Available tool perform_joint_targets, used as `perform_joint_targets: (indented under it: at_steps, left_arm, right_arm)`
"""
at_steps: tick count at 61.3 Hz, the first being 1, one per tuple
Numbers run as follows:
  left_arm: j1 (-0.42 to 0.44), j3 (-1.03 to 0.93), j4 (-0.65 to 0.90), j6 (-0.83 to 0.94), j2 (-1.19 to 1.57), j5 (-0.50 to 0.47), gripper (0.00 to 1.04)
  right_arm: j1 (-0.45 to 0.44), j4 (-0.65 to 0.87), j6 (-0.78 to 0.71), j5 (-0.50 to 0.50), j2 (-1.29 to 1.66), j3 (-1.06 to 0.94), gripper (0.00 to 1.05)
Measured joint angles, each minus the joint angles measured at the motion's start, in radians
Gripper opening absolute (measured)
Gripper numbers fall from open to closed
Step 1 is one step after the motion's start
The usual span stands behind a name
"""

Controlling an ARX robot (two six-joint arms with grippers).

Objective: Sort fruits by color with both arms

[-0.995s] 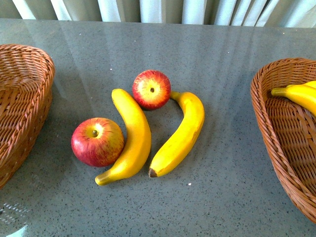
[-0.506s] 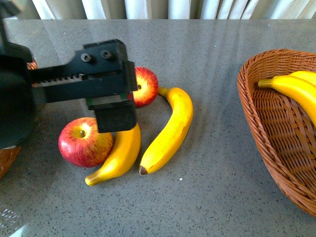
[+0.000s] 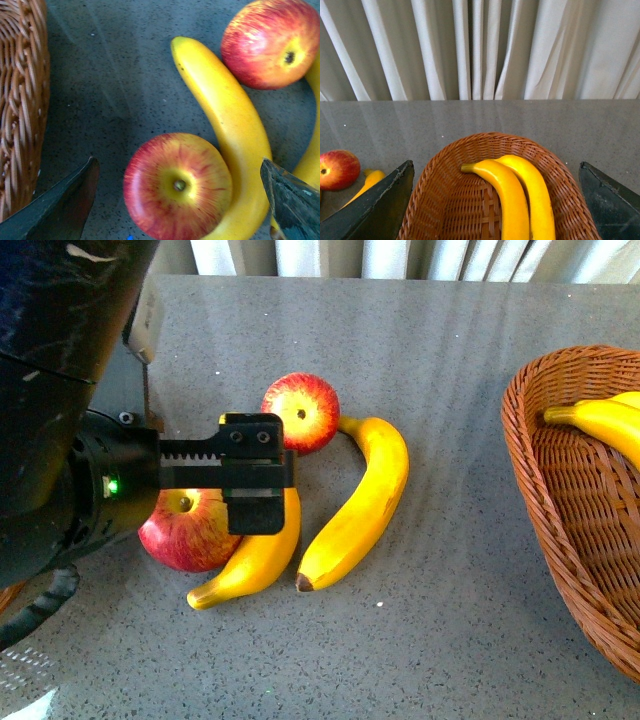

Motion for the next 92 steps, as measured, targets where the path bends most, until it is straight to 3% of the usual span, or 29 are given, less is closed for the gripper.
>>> perform_joint_targets:
  at_steps: [11,92]
  left_arm:
    - [0.04,-0.004,0.006,0.003,0.004,-0.003,0.96]
    - [0.024,-0.008,0.009,-0.019,0.115,0.094,0.96]
  right_arm:
    - [0.0,0.0,0.0,0.0,0.0,0.0,0.96]
    - [0.0,0.0,0.0,0.0,0.0,0.0,0.96]
